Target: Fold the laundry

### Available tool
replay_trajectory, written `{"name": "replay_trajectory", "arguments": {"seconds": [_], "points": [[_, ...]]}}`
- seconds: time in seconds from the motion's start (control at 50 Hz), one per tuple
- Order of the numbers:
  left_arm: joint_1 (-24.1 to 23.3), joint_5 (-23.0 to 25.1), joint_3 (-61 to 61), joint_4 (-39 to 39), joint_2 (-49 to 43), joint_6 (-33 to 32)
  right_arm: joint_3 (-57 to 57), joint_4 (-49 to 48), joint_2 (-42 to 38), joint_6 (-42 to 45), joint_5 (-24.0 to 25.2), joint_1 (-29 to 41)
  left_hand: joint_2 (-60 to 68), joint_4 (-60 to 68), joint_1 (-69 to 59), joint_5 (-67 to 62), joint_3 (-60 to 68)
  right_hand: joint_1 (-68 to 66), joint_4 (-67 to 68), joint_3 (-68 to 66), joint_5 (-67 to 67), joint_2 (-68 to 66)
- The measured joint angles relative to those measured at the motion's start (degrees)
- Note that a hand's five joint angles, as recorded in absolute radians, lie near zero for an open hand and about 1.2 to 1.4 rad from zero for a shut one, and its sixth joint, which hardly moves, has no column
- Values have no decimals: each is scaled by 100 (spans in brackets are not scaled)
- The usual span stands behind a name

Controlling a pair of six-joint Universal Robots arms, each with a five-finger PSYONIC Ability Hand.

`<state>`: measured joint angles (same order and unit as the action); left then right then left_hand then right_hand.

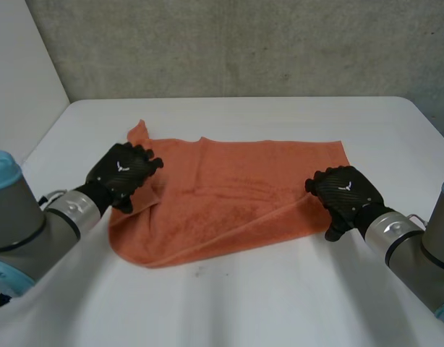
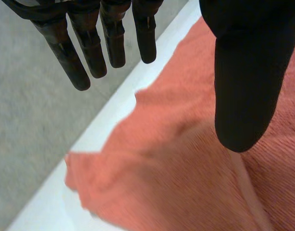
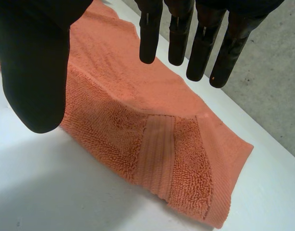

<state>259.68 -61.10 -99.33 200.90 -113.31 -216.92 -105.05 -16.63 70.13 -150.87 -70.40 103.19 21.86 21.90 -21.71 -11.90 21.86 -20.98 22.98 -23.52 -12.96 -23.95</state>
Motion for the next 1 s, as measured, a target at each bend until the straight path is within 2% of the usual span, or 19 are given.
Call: {"name": "replay_trajectory", "arguments": {"seconds": [0.06,0.08,0.1,0.2,0.24,0.26,0.38,0.46,0.7,1.0], "points": [[190,436,12,-121,134,-282,2,-12,0,-2,0,-15,21,11,-22,-19,13,0,0,0,0,0],[190,436,12,-121,134,-282,2,-12,0,-2,0,-15,21,11,-22,-19,13,0,0,0,0,0],[419,837,40,-313,227,-594,5,-20,0,-3,0,-23,67,63,-63,-66,66,0,0,0,0,0],[814,1411,120,-877,286,-1261,13,-29,0,-3,0,-28,123,114,-115,-123,119,0,0,0,0,0],[1021,1730,167,-1348,267,-1799,21,-32,-10,0,0,-28,126,130,-128,-126,122,0,0,0,0,0],[1021,1730,167,-1348,267,-1799,21,-32,-10,0,0,-28,126,130,-128,-126,122,0,0,0,0,0],[1364,2221,117,-2274,75,-3181,36,-34,-61,5,0,-28,142,137,-140,-144,140,0,0,0,0,0],[1464,2339,28,-2561,-18,-3656,37,-34,-78,6,0,-27,146,139,-140,-146,141,0,0,0,0,0],[1621,2708,-152,-2702,-168,-3904,34,-33,-83,4,0,-24,810,810,-830,-816,807,0,0,0,0,0],[1725,2714,-85,-2623,-500,-3944,23,-33,-84,-1,0,-27,838,826,-837,-820,830,0,0,0,0,0]]}}
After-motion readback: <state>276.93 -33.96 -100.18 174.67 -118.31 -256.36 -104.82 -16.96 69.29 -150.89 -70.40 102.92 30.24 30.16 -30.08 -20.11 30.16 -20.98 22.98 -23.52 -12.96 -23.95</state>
